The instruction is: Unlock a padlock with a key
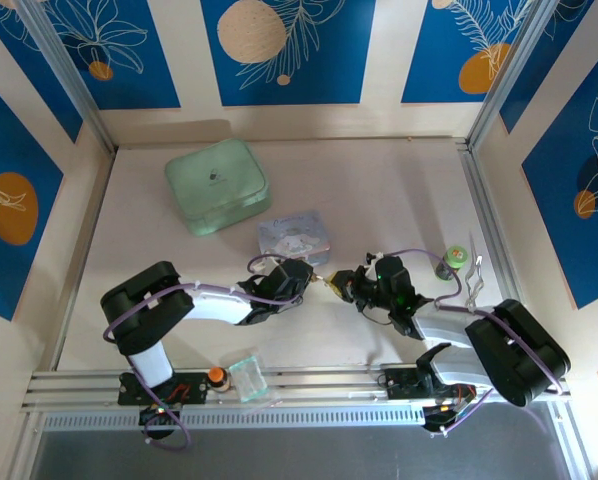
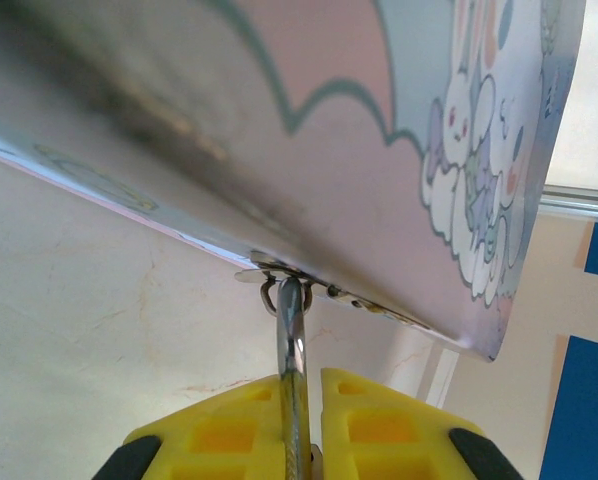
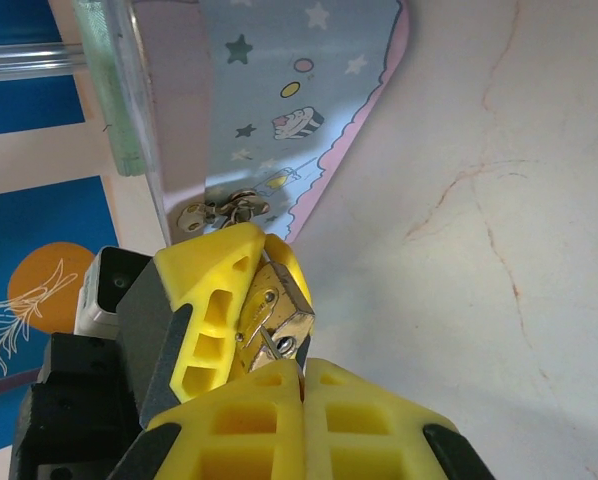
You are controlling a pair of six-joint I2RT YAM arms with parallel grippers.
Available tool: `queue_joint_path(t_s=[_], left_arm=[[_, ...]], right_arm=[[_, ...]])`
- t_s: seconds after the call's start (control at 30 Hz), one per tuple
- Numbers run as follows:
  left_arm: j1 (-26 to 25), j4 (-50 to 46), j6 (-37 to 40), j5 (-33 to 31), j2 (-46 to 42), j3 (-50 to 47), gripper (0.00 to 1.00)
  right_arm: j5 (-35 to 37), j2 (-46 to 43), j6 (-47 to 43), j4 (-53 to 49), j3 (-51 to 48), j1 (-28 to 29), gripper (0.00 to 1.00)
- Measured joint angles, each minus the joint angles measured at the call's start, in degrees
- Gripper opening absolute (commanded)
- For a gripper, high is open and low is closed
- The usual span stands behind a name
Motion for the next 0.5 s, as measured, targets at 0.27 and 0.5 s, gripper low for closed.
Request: queue_joint_path(t_s=[0.27,0.5], left_arm=[[0.0,-0.6,0.0,0.0,0.0,0.3,0.0],[0.0,-1.7,-0.1,0.1,0.0,0.8,0.0]], right_arm=[[0.0,0.3,0.0,0.1,0.0,0.0,0.0],[0.0,1.8,0.0,1.2,0.0,0.0,0.0]])
